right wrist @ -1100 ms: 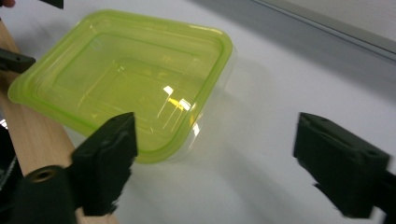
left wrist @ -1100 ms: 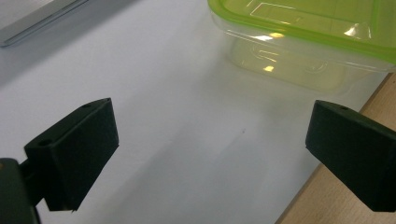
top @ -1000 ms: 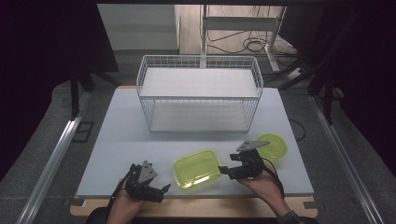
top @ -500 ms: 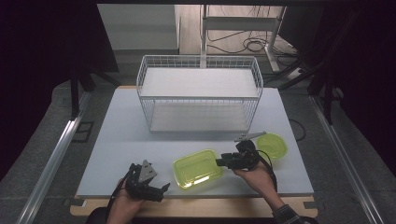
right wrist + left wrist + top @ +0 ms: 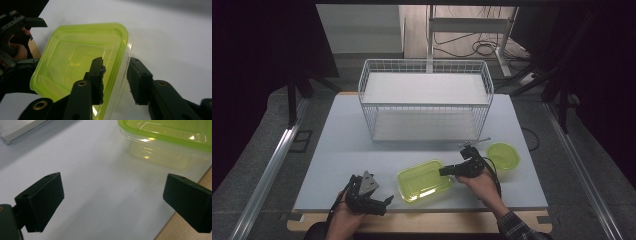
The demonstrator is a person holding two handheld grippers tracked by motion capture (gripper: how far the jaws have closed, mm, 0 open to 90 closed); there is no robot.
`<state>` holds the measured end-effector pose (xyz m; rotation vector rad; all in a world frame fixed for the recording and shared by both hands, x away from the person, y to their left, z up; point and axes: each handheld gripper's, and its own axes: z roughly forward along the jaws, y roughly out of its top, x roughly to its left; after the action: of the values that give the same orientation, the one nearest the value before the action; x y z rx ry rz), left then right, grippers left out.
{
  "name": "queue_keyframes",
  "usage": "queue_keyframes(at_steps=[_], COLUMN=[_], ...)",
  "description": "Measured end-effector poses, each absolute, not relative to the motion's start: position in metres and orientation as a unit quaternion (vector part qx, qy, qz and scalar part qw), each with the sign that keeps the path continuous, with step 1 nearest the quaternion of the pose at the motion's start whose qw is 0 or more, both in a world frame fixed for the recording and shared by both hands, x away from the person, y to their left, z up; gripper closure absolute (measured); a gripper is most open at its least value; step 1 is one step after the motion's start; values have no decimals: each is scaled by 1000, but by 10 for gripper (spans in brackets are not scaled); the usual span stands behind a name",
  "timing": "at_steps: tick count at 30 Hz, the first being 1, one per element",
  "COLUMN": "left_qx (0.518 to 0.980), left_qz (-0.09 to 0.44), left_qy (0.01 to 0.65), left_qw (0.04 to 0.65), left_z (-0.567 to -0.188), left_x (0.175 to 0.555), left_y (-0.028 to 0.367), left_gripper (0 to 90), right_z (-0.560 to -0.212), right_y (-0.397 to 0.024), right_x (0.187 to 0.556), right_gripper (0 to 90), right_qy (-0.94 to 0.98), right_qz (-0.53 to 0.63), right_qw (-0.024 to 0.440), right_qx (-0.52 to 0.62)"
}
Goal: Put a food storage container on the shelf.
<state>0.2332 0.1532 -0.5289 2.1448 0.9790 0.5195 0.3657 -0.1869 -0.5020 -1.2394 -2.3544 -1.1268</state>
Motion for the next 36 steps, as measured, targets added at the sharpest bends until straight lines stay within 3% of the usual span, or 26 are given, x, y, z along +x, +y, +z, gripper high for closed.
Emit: queue_keyframes(at_steps=[5,10,36], left_qx=[830,831,833], left_qz=[201,201,200], left_qy=[379,378,379], left_qw=[356,355,350], left_z=[-529,-528,-529], left_x=[233,233,234], left_y=[154,154,156], left_gripper=[33,33,32], right_z=[-504,-502,-456], right_y=[-191,-192,-207], right_x=[371,371,374], right_gripper=[772,800,801], right_qy=[-793,-783,-756], right_qz=[-391,-403,-465], right_qw=[170,197,175], right_qx=[-436,-431,-426])
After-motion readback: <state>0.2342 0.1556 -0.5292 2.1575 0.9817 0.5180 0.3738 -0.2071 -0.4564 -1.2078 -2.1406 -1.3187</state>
